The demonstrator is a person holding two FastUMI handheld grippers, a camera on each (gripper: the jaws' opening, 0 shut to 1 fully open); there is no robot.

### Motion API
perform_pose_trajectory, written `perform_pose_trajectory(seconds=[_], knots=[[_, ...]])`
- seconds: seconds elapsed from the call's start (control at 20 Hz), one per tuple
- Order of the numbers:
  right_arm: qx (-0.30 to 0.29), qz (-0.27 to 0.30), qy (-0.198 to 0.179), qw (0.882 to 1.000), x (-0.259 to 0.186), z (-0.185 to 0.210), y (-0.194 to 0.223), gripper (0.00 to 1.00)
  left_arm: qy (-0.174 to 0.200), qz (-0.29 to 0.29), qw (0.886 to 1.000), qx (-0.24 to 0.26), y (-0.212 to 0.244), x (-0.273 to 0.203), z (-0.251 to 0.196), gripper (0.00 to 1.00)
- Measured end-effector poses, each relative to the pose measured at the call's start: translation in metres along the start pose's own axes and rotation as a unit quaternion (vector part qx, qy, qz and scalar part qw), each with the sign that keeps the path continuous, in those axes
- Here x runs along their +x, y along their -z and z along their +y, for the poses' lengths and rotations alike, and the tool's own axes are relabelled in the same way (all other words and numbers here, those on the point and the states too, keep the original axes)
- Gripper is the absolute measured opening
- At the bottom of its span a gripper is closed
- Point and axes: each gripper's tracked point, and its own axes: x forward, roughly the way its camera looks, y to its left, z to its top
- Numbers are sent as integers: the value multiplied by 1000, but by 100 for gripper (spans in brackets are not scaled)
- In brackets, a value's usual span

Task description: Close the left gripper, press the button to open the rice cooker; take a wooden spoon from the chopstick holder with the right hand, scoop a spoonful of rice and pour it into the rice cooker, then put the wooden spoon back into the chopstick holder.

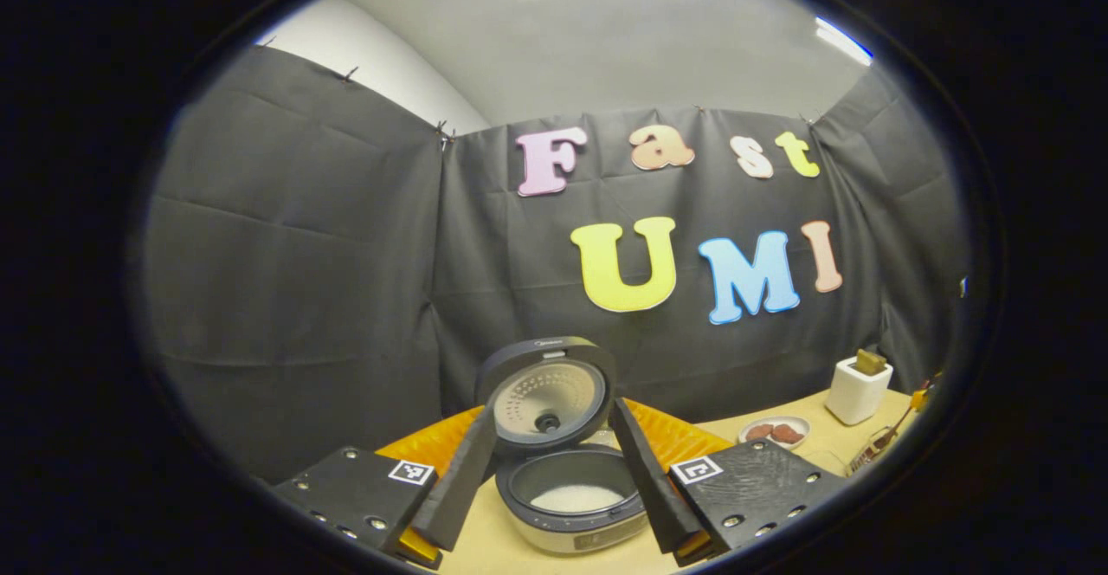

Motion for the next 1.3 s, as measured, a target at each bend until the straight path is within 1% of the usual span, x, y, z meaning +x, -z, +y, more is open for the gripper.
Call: perform_pose_trajectory(seconds=[0.15, 0.25, 0.35, 0.4, 0.45, 0.65, 0.7, 0.8, 0.85, 0.9, 0.95, 1.0, 1.05, 1.1, 1.15, 1.2, 1.3], knots=[[-23, -39, 12, 999, -15, -7, -33, 98, 1, 2, 1000, 0, -8, 30, 0, 82], [-28, -60, 17, 998, -23, -8, -51, 98, -2, 0, 1000, -1, -18, 54, 6, 83], [-25, -76, 20, 997, -28, -6, -61, 99, -2, -1, 1000, -13, -27, 79, 11, 84], [-24, -78, 23, 996, -31, -6, -61, 94, -2, -4, 1000, -21, -31, 92, 15, 84], [-25, -78, 27, 996, -34, -6, -60, 99, -3, -7, 1000, -27, -35, 106, 19, 83], [-31, -77, 44, 996, -40, -3, -54, 99, -12, -6, 999, -39, -39, 163, 39, 83], [-31, -75, 46, 996, -43, -1, -52, 99, -12, -4, 999, -45, -39, 176, 43, 82], [-30, -71, 50, 996, -45, 4, -47, 99, -8, -2, 998, -57, -38, 203, 49, 83], [-30, -71, 51, 996, -46, 7, -47, 94, -9, -1, 998, -64, -37, 220, 53, 83], [-30, -70, 51, 996, -46, 10, -45, 98, -12, 2, 997, -71, -34, 233, 58, 82], [-32, -70, 50, 996, -46, 12, -44, 98, -14, 7, 997, -76, -29, 246, 60, 82], [-34, -68, 49, 996, -47, 15, -43, 94, -19, 12, 997, -76, -22, 258, 64, 82], [-37, -67, 48, 996, -46, 17, -43, 98, -23, 20, 997, -73, -14, 267, 67, 84], [-39, -66, 47, 996, -45, 18, -43, 99, -22, 29, 997, -70, -5, 276, 68, 83], [-39, -65, 43, 996, -46, 21, -43, 97, -16, 42, 997, -70, 5, 282, 63, 83], [-38, -66, 36, 996, -45, 24, -44, 100, -15, 53, 996, -73, 14, 284, 61, 82], [-35, -67, 25, 997, -44, 30, -46, 100, -15, 72, 993, -87, 30, 284, 62, 83]])
